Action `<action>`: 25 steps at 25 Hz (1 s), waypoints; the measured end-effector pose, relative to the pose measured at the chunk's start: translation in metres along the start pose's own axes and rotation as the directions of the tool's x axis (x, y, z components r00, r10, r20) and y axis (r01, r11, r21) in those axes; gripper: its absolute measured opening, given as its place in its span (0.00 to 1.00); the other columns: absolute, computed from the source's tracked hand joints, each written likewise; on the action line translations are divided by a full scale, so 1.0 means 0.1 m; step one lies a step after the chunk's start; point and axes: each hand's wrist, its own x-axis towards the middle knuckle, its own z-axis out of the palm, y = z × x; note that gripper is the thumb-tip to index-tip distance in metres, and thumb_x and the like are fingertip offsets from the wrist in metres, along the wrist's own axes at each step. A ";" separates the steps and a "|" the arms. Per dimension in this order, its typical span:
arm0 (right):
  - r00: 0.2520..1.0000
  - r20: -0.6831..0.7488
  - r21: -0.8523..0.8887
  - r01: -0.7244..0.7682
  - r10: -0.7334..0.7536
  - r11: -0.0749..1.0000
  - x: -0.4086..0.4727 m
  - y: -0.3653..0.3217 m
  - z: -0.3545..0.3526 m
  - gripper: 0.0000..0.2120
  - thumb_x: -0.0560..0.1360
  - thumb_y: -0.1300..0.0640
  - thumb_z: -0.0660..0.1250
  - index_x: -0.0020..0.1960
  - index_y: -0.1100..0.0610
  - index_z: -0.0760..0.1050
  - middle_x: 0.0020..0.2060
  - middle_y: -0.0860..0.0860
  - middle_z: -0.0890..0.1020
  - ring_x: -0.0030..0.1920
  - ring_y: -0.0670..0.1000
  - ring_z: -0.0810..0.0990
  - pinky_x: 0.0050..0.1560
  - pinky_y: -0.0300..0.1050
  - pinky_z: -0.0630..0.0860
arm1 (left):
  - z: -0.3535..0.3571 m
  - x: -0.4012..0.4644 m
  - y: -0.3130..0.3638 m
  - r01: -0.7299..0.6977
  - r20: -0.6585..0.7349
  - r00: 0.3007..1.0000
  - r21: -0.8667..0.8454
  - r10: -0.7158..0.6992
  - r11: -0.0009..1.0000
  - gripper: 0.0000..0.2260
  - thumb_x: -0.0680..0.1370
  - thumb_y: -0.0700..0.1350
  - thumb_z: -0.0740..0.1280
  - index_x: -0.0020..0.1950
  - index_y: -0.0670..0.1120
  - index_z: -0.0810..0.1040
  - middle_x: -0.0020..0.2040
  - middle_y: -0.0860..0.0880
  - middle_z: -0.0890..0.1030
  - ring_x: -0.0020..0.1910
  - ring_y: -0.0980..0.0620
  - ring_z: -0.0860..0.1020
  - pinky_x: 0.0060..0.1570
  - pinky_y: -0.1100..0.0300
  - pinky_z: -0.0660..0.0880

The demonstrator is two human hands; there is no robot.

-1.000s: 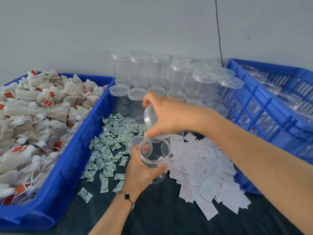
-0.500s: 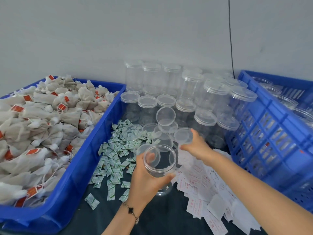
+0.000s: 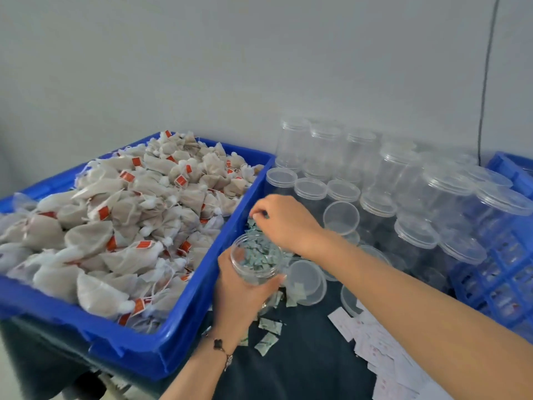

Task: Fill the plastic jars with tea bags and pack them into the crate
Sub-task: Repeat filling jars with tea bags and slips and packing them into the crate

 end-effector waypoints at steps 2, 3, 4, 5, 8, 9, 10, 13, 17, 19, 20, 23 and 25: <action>1.000 -0.014 0.037 0.008 -0.007 0.999 0.21 -0.16 0.07 0.12 0.79 0.57 0.57 0.55 0.55 0.79 0.51 0.51 0.81 0.47 0.51 0.78 0.49 0.49 0.76 | -0.01 0.06 -0.10 -0.007 0.011 1.000 -0.004 0.007 1.000 0.38 0.57 0.55 0.81 0.60 0.62 0.62 0.57 0.65 0.70 0.59 0.63 0.73 0.52 0.70 0.68; 1.000 -0.004 0.042 0.006 -0.006 0.999 0.31 -0.22 0.11 0.12 0.79 0.58 0.57 0.57 0.55 0.78 0.51 0.51 0.81 0.48 0.51 0.78 0.49 0.49 0.76 | -0.02 0.07 -0.16 -0.010 0.019 1.000 -0.010 0.010 1.000 0.38 0.57 0.54 0.80 0.60 0.64 0.63 0.58 0.65 0.70 0.59 0.68 0.71 0.53 0.72 0.68; 1.000 0.021 0.031 0.013 -0.013 0.999 0.42 -0.27 0.16 0.12 0.79 0.58 0.57 0.58 0.56 0.77 0.53 0.52 0.81 0.49 0.51 0.78 0.51 0.50 0.76 | -0.05 0.08 -0.20 -0.008 0.026 1.000 -0.009 0.009 1.000 0.37 0.57 0.55 0.80 0.59 0.65 0.63 0.59 0.66 0.69 0.59 0.72 0.70 0.53 0.75 0.68; 0.999 0.048 0.013 0.022 -0.023 1.000 0.53 -0.30 0.21 0.12 0.79 0.59 0.58 0.59 0.56 0.76 0.54 0.52 0.80 0.51 0.52 0.78 0.52 0.50 0.76 | -0.06 0.09 -0.23 -0.012 0.036 0.999 -0.001 0.012 1.000 0.37 0.57 0.57 0.79 0.59 0.66 0.62 0.59 0.67 0.69 0.58 0.74 0.69 0.53 0.77 0.68; 0.991 0.130 -0.046 0.029 -0.023 0.999 0.83 -0.32 0.38 0.13 0.78 0.62 0.59 0.61 0.58 0.75 0.54 0.52 0.78 0.52 0.53 0.77 0.53 0.49 0.76 | -0.06 0.07 -0.29 -0.029 0.051 0.998 0.051 0.026 0.998 0.39 0.56 0.61 0.78 0.60 0.68 0.59 0.59 0.66 0.71 0.59 0.71 0.70 0.57 0.73 0.71; 0.987 0.162 -0.093 0.031 -0.016 0.995 0.94 -0.33 0.46 0.13 0.78 0.63 0.59 0.61 0.59 0.75 0.53 0.53 0.79 0.51 0.54 0.78 0.54 0.50 0.76 | -0.07 0.07 -0.29 -0.043 0.045 0.998 0.061 0.040 0.997 0.39 0.57 0.61 0.78 0.60 0.70 0.59 0.59 0.67 0.71 0.60 0.70 0.71 0.57 0.71 0.71; 0.983 0.184 -0.152 0.029 0.000 0.988 1.03 -0.33 0.54 0.12 0.78 0.63 0.60 0.60 0.61 0.75 0.52 0.54 0.79 0.51 0.55 0.78 0.54 0.51 0.77 | -0.07 0.07 -0.29 -0.065 0.041 0.997 0.058 0.062 0.996 0.38 0.57 0.62 0.78 0.60 0.71 0.59 0.58 0.69 0.71 0.60 0.70 0.71 0.57 0.71 0.71; 0.987 0.141 -0.243 -0.047 0.083 0.969 1.23 -0.32 0.79 0.07 0.77 0.62 0.61 0.50 0.60 0.77 0.46 0.55 0.80 0.46 0.55 0.79 0.45 0.48 0.77 | -0.05 0.08 -0.31 -0.077 0.049 0.996 0.064 0.074 0.995 0.41 0.57 0.62 0.78 0.65 0.65 0.61 0.61 0.67 0.71 0.62 0.68 0.71 0.61 0.65 0.72; 0.991 0.048 -0.306 -0.102 0.122 0.947 1.38 -0.34 1.01 0.07 0.77 0.64 0.60 0.43 0.59 0.75 0.37 0.53 0.76 0.38 0.53 0.75 0.38 0.46 0.72 | -0.05 0.09 -0.35 -0.098 0.028 0.995 0.046 0.097 0.994 0.44 0.58 0.67 0.76 0.68 0.55 0.63 0.64 0.66 0.68 0.64 0.69 0.68 0.61 0.72 0.67; 0.995 0.018 -0.319 -0.090 0.100 0.944 1.43 -0.32 1.02 0.07 0.77 0.65 0.60 0.43 0.59 0.74 0.38 0.53 0.77 0.37 0.52 0.74 0.37 0.45 0.70 | -0.04 0.09 -0.33 -0.085 0.028 0.996 0.054 0.084 0.995 0.43 0.57 0.71 0.73 0.65 0.57 0.63 0.63 0.65 0.69 0.63 0.68 0.69 0.61 0.71 0.67; 0.996 -0.008 -0.290 -0.090 0.091 0.953 1.43 -0.30 1.00 0.06 0.77 0.64 0.60 0.45 0.59 0.75 0.41 0.53 0.78 0.38 0.52 0.74 0.38 0.44 0.70 | -0.04 0.09 -0.33 -0.074 0.034 0.997 0.065 0.072 0.995 0.43 0.56 0.71 0.75 0.65 0.57 0.64 0.63 0.62 0.70 0.63 0.66 0.70 0.61 0.68 0.69; 0.994 -0.079 -0.052 -0.074 0.070 0.996 1.38 -0.25 0.78 0.07 0.79 0.60 0.60 0.48 0.58 0.77 0.43 0.52 0.80 0.41 0.50 0.77 0.39 0.42 0.72 | -0.03 0.08 -0.36 -0.060 0.041 0.998 0.080 0.056 0.995 0.40 0.56 0.64 0.76 0.63 0.60 0.62 0.61 0.61 0.70 0.61 0.68 0.69 0.61 0.68 0.69; 0.992 -0.120 0.102 -0.031 0.043 0.994 1.25 -0.22 0.51 0.06 0.78 0.57 0.64 0.43 0.56 0.76 0.39 0.49 0.80 0.37 0.47 0.76 0.37 0.41 0.73 | -0.04 0.06 -0.35 -0.041 0.048 0.998 0.053 0.039 0.998 0.40 0.56 0.64 0.76 0.62 0.63 0.60 0.62 0.62 0.70 0.61 0.70 0.68 0.62 0.69 0.68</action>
